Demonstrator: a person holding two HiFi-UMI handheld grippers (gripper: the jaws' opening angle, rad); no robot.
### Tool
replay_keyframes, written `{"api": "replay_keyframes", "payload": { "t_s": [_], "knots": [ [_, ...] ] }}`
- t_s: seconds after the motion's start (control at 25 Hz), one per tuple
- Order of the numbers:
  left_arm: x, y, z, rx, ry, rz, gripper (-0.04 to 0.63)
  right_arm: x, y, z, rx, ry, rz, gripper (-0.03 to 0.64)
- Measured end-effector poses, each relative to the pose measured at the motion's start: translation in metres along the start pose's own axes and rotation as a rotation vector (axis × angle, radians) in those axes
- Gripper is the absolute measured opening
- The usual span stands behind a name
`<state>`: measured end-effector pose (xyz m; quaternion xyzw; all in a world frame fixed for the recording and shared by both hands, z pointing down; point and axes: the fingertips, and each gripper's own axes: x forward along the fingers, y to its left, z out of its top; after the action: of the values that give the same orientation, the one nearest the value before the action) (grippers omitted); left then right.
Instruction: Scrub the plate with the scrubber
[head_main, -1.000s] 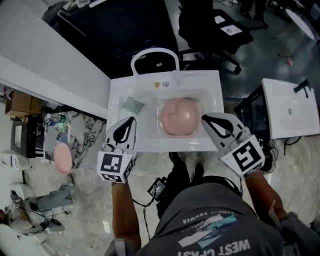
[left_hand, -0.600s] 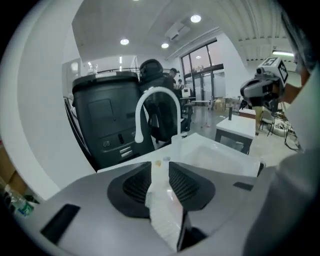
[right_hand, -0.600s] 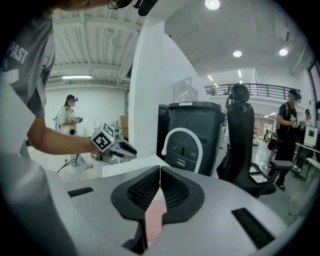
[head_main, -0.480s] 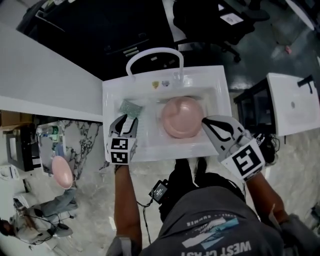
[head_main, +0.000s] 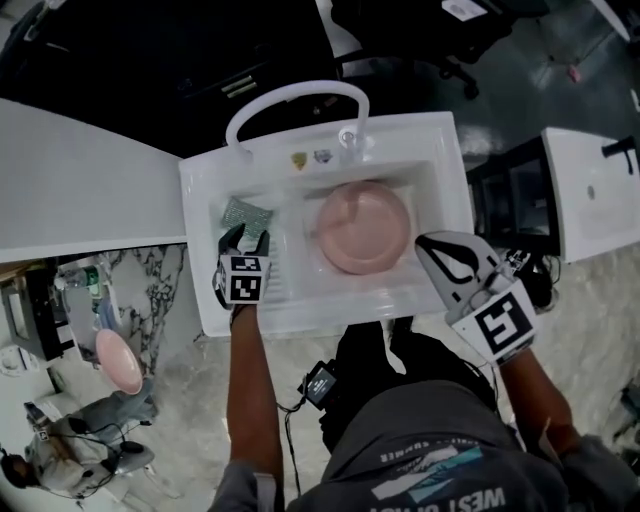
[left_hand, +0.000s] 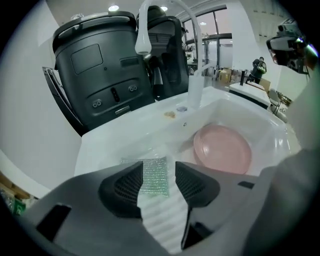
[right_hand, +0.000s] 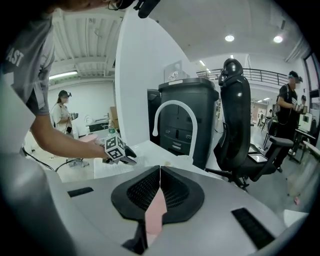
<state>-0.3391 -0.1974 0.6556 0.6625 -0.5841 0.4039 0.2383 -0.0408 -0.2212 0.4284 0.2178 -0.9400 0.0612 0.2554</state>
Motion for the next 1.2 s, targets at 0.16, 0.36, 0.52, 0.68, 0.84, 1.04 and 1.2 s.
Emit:
{"api": "replay_keyframes", "payload": {
  "t_s": [0.16, 0.36, 0.52, 0.68, 0.84, 1.04, 1.2],
  "knots": [
    [0.027, 0.001, -0.017, 0.032, 0.036, -0.008, 0.193, 0.012, -0.002, -0.009, 0.010, 0.018, 0.000, 0.031],
    [0.044, 0.002, -0.031, 0.068, 0.087, -0.012, 0.193, 0.026, -0.001, -0.017, 0.027, 0.040, 0.003, 0.031],
    [0.053, 0.002, -0.038, 0.075, 0.094, -0.005, 0.178, 0.033, 0.000, -0.021, 0.033, 0.047, 0.006, 0.031],
    [0.055, 0.005, -0.037, 0.049, 0.068, 0.008, 0.170, 0.037, 0.003, -0.022, 0.036, 0.053, 0.010, 0.031],
    [0.056, 0.004, -0.038, -0.005, 0.045, 0.021, 0.139, 0.041, 0.007, -0.025, 0.038, 0.063, 0.017, 0.031],
    [0.045, 0.005, -0.028, -0.055, 0.044, 0.028, 0.039, 0.048, 0.009, -0.035, 0.044, 0.088, 0.022, 0.031],
    [0.042, 0.005, -0.026, -0.067, 0.035, 0.032, 0.014, 0.056, 0.007, -0.047, 0.068, 0.107, 0.009, 0.031]
  ]
}}
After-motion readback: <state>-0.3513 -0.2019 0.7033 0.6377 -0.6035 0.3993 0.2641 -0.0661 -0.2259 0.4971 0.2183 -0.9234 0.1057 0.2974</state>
